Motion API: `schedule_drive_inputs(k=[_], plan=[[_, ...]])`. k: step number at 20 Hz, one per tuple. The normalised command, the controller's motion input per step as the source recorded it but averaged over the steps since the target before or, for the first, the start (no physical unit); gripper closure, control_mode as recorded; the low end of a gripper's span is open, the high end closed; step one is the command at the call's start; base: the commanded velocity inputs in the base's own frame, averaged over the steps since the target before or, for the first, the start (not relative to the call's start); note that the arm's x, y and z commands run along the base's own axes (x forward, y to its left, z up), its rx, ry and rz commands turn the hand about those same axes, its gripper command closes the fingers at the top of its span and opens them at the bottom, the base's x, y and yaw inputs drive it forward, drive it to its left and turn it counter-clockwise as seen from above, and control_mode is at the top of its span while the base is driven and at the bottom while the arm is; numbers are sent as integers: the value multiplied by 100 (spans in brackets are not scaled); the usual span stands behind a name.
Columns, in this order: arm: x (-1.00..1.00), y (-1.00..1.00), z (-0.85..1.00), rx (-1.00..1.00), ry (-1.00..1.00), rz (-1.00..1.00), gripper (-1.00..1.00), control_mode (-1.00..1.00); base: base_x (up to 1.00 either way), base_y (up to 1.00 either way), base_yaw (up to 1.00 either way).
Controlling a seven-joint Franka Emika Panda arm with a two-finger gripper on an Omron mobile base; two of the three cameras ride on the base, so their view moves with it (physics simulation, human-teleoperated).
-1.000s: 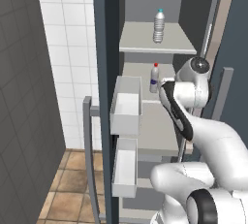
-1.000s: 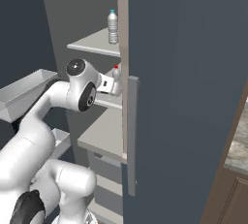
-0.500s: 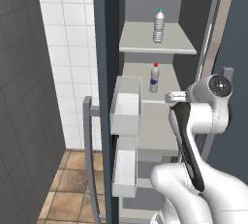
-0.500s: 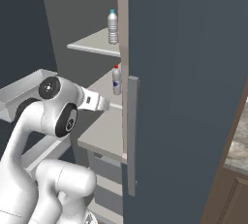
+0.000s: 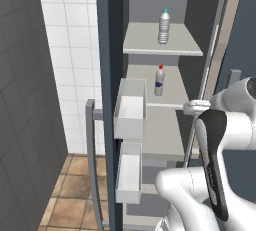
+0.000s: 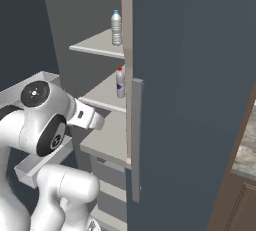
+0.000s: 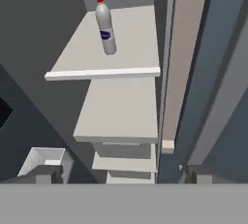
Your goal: Take the bottled waters from the counter and place them in the freezer to freeze. Close the freezer door after placing the bottles.
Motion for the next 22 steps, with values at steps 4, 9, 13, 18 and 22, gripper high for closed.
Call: schedule_drive_inputs(k=[4,9,13,18,22], plan=[[-67,0,0,18,0,0,-100,-100,0,0,0],[-20,1,-18,5,8,0,-100,-100,0,0,0],[0,4,-32,-8,22,-2,-100,-100,0,0,0],[0,1,-39,-16,17,-5,-100,-100,0,0,0],[-1,0,-43,-15,12,-2,-100,-100,0,0,0]])
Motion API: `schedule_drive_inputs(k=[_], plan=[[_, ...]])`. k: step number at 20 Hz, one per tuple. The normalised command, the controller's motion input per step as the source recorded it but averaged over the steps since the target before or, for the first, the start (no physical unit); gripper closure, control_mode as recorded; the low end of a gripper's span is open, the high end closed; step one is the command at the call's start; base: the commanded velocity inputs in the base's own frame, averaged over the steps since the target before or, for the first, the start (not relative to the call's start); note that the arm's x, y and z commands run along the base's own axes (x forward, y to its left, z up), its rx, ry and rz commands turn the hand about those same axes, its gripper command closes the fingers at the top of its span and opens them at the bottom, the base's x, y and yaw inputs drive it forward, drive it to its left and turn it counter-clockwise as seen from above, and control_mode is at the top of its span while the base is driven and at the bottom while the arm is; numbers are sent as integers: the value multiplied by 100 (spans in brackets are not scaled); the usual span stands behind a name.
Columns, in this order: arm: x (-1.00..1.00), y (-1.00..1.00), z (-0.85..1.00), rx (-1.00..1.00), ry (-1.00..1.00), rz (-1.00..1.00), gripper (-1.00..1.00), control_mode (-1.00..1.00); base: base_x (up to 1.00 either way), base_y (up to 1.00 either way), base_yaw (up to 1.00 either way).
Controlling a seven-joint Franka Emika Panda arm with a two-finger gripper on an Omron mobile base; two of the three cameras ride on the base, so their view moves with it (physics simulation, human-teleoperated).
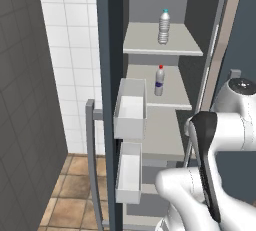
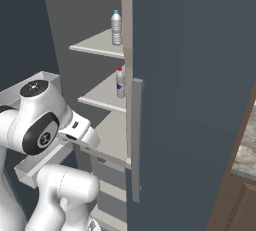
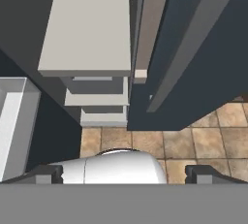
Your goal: Take the bottled waters from the counter and place them in the freezer to freeze. Close the freezer door after placing the bottles.
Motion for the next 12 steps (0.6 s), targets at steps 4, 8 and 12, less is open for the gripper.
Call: schedule_drive_inputs(k=[4,8,12], plan=[[0,0,-24,-6,3,0,-100,-100,0,0,0],[0,0,0,0,0,0,-100,-100,0,0,0],[0,0,0,0,0,0,-100,-100,0,0,0]])
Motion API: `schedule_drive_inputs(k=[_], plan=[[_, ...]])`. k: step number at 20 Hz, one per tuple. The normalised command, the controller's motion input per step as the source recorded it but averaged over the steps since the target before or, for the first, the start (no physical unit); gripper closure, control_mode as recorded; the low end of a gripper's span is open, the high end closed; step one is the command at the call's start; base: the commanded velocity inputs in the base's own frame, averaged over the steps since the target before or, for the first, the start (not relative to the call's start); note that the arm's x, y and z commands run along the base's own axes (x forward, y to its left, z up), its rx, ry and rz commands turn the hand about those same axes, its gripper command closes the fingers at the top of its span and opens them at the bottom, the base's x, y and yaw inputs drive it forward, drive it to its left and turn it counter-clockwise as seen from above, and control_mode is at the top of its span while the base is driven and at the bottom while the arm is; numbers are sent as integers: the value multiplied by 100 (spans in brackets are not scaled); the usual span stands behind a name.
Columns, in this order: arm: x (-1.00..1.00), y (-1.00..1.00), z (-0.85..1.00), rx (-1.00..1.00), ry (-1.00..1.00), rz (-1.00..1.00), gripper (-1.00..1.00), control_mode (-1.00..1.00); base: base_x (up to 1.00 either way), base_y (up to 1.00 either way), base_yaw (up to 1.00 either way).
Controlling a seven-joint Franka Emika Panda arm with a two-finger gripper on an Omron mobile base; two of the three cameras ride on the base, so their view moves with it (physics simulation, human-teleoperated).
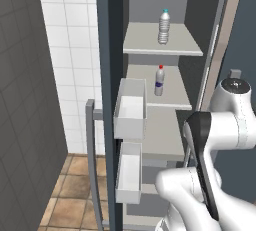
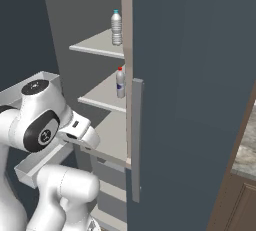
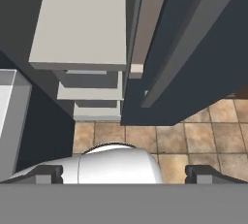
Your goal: Take the bottled waters from the counter and place them in the freezer to freeze. Close the freezer door after placing the bottles.
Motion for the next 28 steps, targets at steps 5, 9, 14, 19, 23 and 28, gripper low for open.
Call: schedule_drive_inputs(k=[5,9,14,19,23,28], plan=[[-2,0,0,0,0,0,-100,-100,0,0,0],[-7,0,0,0,0,0,-100,100,-38,0,0],[0,0,0,0,0,0,-100,100,-69,0,-3],[0,0,0,0,0,0,-100,100,-59,2,-12],[0,0,0,0,0,0,-100,100,-63,28,-25],[0,0,0,0,0,0,-100,100,-52,28,-30]])
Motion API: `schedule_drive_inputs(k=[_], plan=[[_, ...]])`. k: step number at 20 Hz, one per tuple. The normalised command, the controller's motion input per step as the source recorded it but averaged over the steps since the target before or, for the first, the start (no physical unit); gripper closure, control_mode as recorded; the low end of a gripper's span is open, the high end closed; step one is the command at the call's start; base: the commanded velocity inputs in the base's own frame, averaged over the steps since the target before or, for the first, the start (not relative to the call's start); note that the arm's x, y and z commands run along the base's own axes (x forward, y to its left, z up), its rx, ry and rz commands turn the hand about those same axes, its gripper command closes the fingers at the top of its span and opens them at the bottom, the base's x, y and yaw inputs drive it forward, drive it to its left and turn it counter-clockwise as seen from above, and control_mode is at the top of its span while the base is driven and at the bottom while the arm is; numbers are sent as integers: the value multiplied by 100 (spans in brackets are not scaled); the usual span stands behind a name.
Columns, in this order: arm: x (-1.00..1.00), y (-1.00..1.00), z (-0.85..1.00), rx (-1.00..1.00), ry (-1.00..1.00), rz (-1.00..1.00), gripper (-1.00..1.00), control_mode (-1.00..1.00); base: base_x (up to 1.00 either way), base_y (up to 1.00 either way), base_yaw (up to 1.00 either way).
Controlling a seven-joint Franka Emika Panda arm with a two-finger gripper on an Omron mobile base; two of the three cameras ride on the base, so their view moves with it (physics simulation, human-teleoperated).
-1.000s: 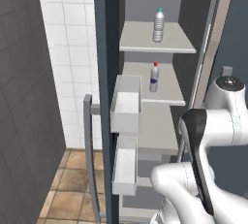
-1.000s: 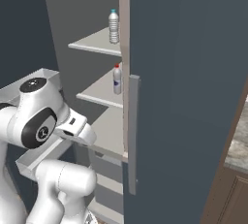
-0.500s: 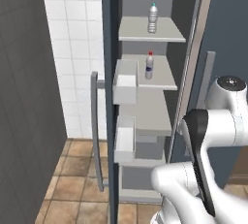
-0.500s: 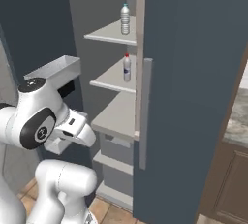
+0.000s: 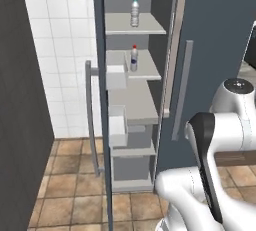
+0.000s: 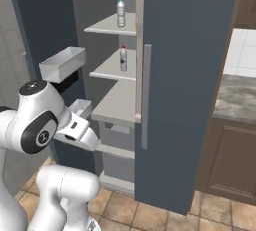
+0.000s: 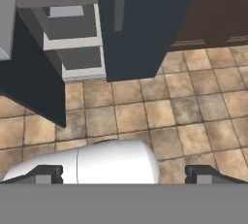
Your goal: Take the bottled waters from the counter and place them in the freezer to freeze. Close the freezer door after placing the bottles.
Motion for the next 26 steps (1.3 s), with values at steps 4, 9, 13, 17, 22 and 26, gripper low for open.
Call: schedule_drive_inputs(k=[4,9,13,17,22,26], plan=[[0,0,0,0,0,0,-100,100,-11,43,-13],[0,0,0,0,0,0,-100,100,-1,56,-5],[0,0,0,0,0,0,-100,100,-12,37,-7],[0,0,0,0,0,0,-100,100,-16,24,-8],[0,0,0,0,0,0,-100,100,-2,36,-10],[0,0,0,0,0,0,-100,100,0,50,-10]])
